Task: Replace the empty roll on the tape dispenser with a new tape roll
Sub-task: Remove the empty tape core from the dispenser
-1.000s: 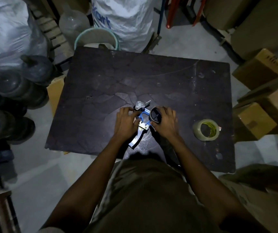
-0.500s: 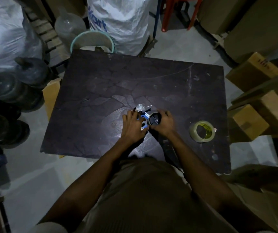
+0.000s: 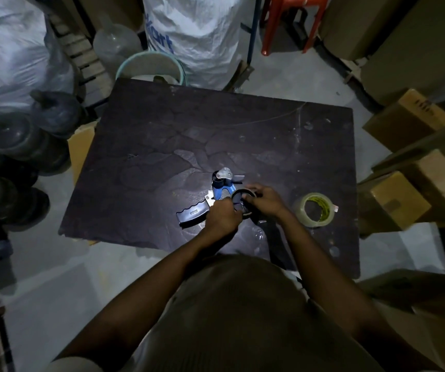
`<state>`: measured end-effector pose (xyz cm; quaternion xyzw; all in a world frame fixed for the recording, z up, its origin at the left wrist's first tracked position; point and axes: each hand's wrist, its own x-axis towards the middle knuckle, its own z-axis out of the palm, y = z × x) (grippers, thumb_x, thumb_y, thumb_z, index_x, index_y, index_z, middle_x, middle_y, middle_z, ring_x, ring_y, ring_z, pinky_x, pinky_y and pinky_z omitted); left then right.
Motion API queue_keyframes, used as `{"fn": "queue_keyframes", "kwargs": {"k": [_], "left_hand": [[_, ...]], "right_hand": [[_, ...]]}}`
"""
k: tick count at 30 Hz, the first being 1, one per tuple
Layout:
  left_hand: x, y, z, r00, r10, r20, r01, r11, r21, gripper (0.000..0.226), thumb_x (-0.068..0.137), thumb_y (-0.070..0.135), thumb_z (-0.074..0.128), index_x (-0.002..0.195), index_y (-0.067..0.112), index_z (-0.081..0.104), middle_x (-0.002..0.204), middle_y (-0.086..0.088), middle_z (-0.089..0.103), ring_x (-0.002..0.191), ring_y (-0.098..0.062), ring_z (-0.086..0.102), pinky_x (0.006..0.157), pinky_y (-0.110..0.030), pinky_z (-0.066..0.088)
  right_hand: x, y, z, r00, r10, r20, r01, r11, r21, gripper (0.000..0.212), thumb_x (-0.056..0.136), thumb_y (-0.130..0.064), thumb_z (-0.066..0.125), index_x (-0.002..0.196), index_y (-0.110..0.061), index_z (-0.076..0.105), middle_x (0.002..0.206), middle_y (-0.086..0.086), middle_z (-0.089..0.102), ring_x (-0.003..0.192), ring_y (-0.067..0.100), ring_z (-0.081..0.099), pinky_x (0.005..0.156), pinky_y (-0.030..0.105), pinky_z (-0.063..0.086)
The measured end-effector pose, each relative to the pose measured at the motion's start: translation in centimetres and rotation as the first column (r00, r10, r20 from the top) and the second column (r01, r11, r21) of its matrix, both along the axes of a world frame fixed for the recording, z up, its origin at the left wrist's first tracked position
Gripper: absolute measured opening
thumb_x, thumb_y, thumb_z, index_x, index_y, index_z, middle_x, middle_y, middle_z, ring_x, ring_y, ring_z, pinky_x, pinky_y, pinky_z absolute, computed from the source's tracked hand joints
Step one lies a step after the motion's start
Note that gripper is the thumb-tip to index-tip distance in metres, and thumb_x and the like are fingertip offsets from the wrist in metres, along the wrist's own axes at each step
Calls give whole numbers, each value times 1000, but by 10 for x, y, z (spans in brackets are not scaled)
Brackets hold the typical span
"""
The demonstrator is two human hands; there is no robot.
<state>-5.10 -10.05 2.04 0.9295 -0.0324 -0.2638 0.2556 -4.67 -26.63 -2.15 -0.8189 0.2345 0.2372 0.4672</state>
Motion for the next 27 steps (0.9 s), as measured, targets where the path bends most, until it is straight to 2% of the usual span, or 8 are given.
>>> {"fn": "queue_keyframes", "kwargs": {"k": [3,6,9,13,17,21,24,27], "left_hand": [[-6,-12,1,898,281,-337,-363,907,-211,31,94,36,60,92,5,66,79,-11,68,60,-23,63,56,-30,46],[-14,-16,-3,696,383,-607,-646,703,-297,25,98,27,56,99,2,61,73,-16,62,41,-22,54,55,-42,50],[-18,-20,-9,681,417,-601,-691,637,-341,18,98,16,54,115,11,55,84,-16,66,53,-27,62,63,-46,59],[-21,-16,-17,663,412,-625,-726,556,-405,35,92,14,61,125,22,50,104,-20,69,66,-24,57,64,-39,50],[-19,-7,-21,605,409,-683,-785,446,-429,27,97,22,59,123,28,56,94,-15,72,67,-25,62,61,-38,52],[-21,-1,-29,469,488,-736,-882,310,-356,23,104,24,55,126,19,61,110,-17,77,99,-36,75,86,-49,63],[-25,2,-38,394,550,-737,-919,233,-317,30,100,24,63,123,5,63,107,-20,77,93,-36,77,79,-44,65],[-28,7,-42,337,565,-753,-941,170,-294,35,94,29,71,118,4,65,106,-19,77,90,-34,78,69,-38,65]], "right_hand": [[-4,2,9,984,-177,-12,177,978,114,33,84,-34,82,114,-22,77,112,3,79,104,22,75,98,39,59],[-10,8,18,966,-232,-118,253,944,212,22,94,-30,75,112,-16,74,99,16,78,77,29,69,64,37,56],[-10,10,29,950,-248,-188,294,915,276,23,102,-30,65,115,-11,70,105,19,77,77,28,69,64,34,55],[-7,2,30,913,-266,-310,373,853,366,24,100,-37,67,108,-15,71,101,10,78,84,22,74,76,39,64],[-10,2,28,906,-276,-321,399,812,427,33,96,-34,72,116,-8,71,115,19,76,103,29,76,74,39,66],[-10,7,28,901,-274,-337,404,814,418,40,91,-33,79,116,-3,72,122,22,74,105,32,75,69,39,66],[-11,9,30,914,-227,-336,349,861,370,31,91,-30,80,105,-3,71,107,16,75,97,32,74,77,48,67],[-16,11,28,936,-150,-317,262,901,346,27,92,-25,79,106,-3,71,102,17,75,93,31,74,79,51,66]]}}
